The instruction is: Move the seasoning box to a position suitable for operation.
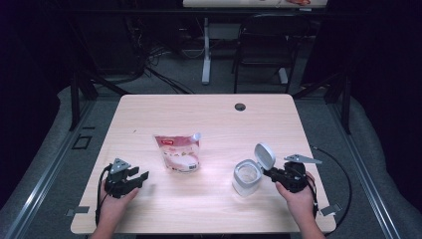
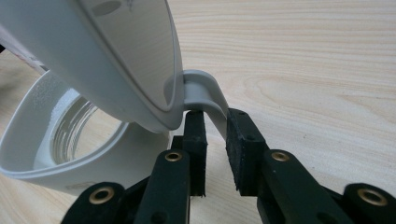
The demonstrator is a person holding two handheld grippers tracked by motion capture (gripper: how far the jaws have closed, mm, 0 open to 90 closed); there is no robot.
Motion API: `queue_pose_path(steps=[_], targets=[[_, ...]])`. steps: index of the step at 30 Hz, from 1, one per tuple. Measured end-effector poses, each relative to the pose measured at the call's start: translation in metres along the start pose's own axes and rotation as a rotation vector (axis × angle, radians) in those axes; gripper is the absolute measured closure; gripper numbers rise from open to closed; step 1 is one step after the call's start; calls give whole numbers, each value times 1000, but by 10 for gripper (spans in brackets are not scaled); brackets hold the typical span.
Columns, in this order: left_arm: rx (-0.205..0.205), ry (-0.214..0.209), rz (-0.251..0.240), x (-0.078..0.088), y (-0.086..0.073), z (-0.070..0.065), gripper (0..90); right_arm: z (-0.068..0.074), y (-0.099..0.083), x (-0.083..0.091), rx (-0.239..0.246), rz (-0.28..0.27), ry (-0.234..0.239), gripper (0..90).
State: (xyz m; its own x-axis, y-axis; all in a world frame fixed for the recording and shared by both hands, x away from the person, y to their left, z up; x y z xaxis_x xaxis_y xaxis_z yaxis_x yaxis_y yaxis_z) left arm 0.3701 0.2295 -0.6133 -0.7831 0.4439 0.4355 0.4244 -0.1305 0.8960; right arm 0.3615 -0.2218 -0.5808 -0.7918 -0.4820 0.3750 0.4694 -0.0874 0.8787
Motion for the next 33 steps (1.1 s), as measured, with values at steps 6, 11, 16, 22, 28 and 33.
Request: queue_pose_path(steps=[6,11,16,22,28,33], targets=[[0,1,0,0,0,0,529,-1,2,-4,-3,-2,1,784],[-1,2,2,0,0,0,529,-3,1,-7,-14,-3,4,728],[-7,-1,7,-1,-1,0,529,-5,0,-11,-14,-5,0,691],[-3,0,9,-1,-1,-1,529,-6,-1,-16,7,5,-1,726],[-1,0,9,-1,-1,-1,529,-7,2,-20,18,7,1,736],[-12,0,14,-2,-2,-1,529,-6,5,-23,32,5,15,746]])
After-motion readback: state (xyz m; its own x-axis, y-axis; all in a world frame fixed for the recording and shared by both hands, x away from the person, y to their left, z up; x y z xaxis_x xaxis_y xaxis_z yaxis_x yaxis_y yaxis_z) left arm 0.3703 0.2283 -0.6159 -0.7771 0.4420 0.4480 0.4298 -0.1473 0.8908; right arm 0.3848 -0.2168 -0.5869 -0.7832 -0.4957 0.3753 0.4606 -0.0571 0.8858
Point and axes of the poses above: each handheld gripper's, and its own axes: x roughly backward along the jaws, y roughly out of its top, z roughly to its left, the point moved 8 cm from there along -x, roughly forward along the jaws, and after that the axes turned 15 degrees about -z, right-handed, at the moved point
